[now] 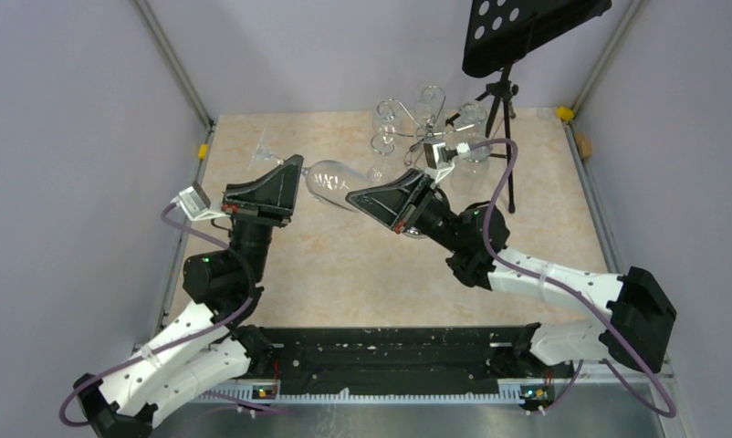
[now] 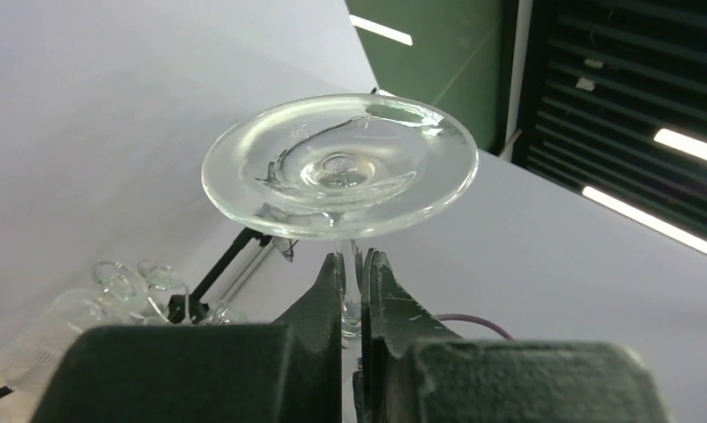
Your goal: Take the wine glass off the wine glass rack
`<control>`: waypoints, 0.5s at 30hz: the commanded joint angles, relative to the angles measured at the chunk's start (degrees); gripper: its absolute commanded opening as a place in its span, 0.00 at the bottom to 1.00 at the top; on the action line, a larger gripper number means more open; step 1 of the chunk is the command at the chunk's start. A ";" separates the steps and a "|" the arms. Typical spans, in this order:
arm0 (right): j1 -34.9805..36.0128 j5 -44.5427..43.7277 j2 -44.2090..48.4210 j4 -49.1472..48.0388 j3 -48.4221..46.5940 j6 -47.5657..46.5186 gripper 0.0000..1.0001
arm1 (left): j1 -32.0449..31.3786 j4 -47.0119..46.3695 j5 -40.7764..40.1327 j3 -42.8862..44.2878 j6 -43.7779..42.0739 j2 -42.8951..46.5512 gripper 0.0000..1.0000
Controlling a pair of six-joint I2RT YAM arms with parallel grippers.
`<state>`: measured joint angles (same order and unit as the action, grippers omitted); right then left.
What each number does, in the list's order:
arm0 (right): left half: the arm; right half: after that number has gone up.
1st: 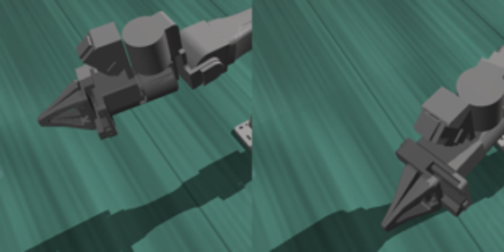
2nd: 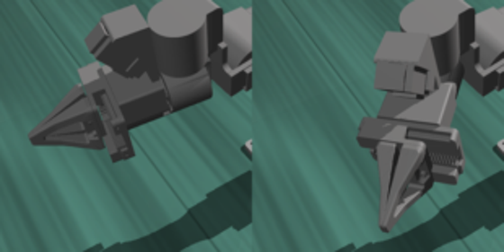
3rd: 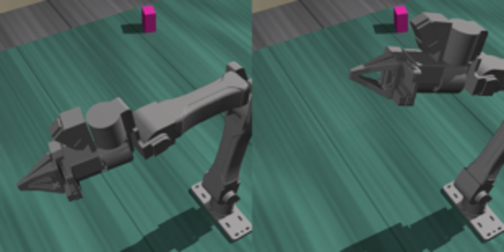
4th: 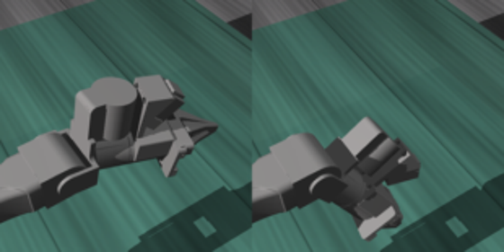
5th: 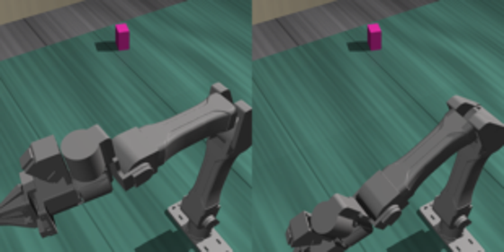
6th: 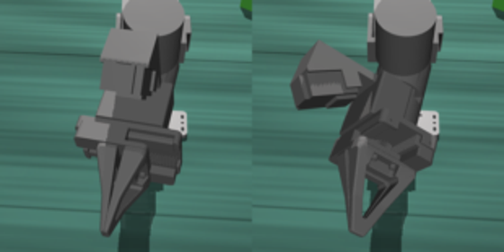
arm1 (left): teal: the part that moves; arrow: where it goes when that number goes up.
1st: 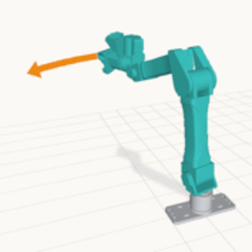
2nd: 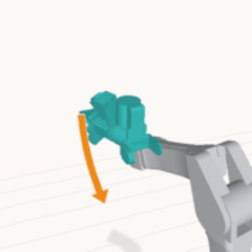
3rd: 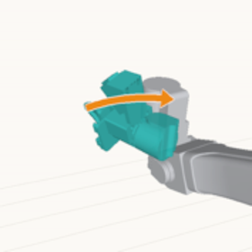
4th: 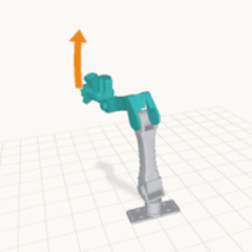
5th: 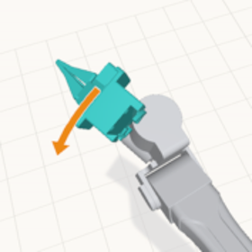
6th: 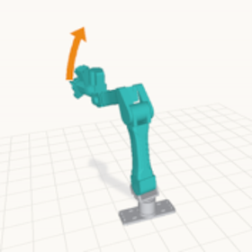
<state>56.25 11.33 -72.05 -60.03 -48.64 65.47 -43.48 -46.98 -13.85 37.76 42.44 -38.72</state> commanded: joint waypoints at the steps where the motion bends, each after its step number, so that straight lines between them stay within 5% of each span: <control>1: 0.18 -3.15 -1.34 -1.53 -6.02 -5.91 0.00 | -0.20 -2.49 2.75 -0.67 -3.97 1.46 0.12; 5: 0.19 -3.78 -1.56 1.40 -7.76 -9.73 0.00 | -0.20 2.32 1.93 -0.56 -3.93 3.52 0.66; 8: 0.18 -4.84 -1.01 7.73 -10.20 -13.83 0.00 | -0.22 7.95 2.17 -0.36 -4.49 5.97 0.77; 15: 0.24 -12.13 0.04 33.75 -21.25 -27.52 0.00 | -0.22 26.06 4.87 0.08 -4.94 14.10 0.80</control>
<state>56.47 4.97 -73.69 -38.57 -61.08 48.23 -43.59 -32.56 -12.32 37.12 38.79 -28.73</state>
